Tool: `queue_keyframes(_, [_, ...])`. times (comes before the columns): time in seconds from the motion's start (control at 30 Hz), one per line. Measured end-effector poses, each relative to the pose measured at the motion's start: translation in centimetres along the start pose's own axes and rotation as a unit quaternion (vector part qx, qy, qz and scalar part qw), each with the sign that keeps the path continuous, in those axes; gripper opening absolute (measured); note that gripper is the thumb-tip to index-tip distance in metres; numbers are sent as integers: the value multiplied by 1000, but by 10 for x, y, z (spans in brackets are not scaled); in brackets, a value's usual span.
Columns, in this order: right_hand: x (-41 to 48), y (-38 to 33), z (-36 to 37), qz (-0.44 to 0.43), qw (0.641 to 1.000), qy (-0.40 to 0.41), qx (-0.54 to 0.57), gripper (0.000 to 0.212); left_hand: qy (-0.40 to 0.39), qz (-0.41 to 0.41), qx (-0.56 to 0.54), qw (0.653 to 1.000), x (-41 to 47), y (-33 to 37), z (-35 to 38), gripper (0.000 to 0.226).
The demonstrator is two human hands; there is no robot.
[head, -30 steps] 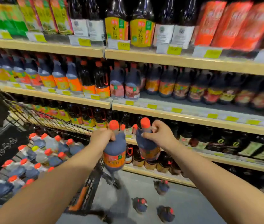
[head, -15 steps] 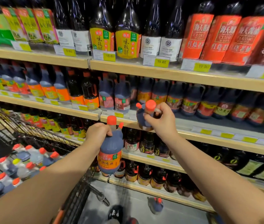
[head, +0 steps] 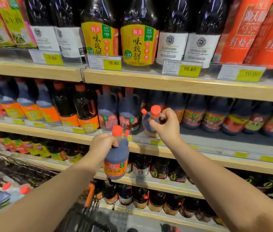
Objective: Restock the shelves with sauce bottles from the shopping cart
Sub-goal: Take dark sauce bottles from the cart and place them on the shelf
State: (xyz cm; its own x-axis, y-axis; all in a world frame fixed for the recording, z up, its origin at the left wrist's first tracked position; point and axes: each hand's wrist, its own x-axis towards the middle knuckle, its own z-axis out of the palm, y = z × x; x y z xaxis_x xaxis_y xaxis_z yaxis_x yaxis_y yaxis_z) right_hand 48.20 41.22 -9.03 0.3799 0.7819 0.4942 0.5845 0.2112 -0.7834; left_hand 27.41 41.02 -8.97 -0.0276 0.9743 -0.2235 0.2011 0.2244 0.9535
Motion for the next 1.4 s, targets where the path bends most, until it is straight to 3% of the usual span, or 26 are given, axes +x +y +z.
queue_keyframes(0.2, [19,4,17,90,995,-46,-12,39,-22,19,12,1000,20,-3,-7,20])
queue_keyframes(0.3, [18,12,28,131,989,-59,25,43,-17,14,-10,1000,21,-7,-8,32])
queue_keyframes(0.43, [23,14,31,175,983,-22,43,69,-8,4,-3,1000,20,-9,-4,48])
queue_keyframes(0.5, [29,16,29,193,980,-10,41,55,-5,-3,-2,1000,22,-10,-1,44])
queue_keyframes(0.57, [33,21,27,192,980,-15,44,48,-4,-9,-9,1000,24,-10,1,41])
queue_keyframes(0.67, [38,30,29,170,984,-53,20,72,-5,-2,-15,1000,26,-8,3,27])
queue_keyframes(0.73, [40,32,29,167,984,-67,-4,76,-2,3,-22,1000,26,-4,5,23])
queue_keyframes(0.9, [25,32,18,189,977,-94,2,72,3,-1,-31,1000,23,11,13,21])
queue_keyframes(1.07, [-18,43,-7,146,982,-119,-29,56,12,-17,-35,999,5,30,26,19])
queue_keyframes(1.2, [-57,42,-29,118,973,-173,-93,45,-45,-90,-128,987,-25,45,36,16])
queue_keyframes(1.3, [-86,33,-43,101,965,-209,-120,58,-104,-164,-168,966,-58,58,46,19])
queue_keyframes(1.4, [-115,18,-50,97,966,-194,-137,72,-137,-185,-183,956,-87,69,61,21])
